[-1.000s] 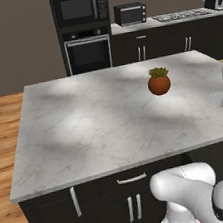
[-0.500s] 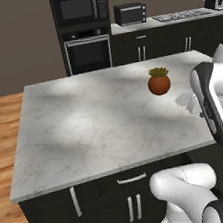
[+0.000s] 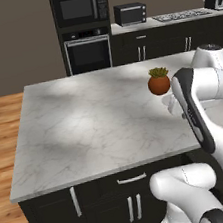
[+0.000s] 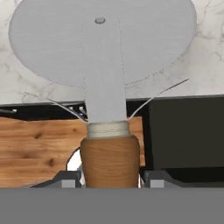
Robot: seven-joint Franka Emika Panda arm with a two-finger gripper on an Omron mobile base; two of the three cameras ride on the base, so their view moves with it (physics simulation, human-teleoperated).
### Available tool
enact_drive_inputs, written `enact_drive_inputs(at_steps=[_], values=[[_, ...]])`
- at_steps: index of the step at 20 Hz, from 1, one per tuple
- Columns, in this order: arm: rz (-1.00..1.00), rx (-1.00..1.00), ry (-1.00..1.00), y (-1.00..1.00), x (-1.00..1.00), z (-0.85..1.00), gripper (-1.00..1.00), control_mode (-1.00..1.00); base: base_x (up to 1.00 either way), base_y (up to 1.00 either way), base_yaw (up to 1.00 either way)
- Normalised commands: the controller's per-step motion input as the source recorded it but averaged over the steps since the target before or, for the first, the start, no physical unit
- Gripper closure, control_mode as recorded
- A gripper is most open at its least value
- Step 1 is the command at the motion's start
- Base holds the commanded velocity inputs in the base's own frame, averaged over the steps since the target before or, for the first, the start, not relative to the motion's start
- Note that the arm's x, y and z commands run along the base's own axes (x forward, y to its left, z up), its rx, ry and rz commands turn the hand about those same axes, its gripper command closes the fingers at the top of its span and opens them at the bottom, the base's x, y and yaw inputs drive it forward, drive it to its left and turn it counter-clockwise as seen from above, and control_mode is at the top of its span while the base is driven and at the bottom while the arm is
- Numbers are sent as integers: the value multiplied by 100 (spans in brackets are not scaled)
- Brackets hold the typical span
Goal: Take the pizza cutter from the drawer on the right and place it on the dining counter for cutting.
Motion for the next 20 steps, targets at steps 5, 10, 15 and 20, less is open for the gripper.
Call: enact_drive_inputs(at_steps=[5,10,15,20], values=[[-7,0,0,32,17,3,100,-100,0,0,0],[0,0,0,2,13,0,100,-100,0,0,0],[0,0,0,0,14,0,100,-100,0,0,0],[0,0,0,0,0,0,100,100,0,0,0]])
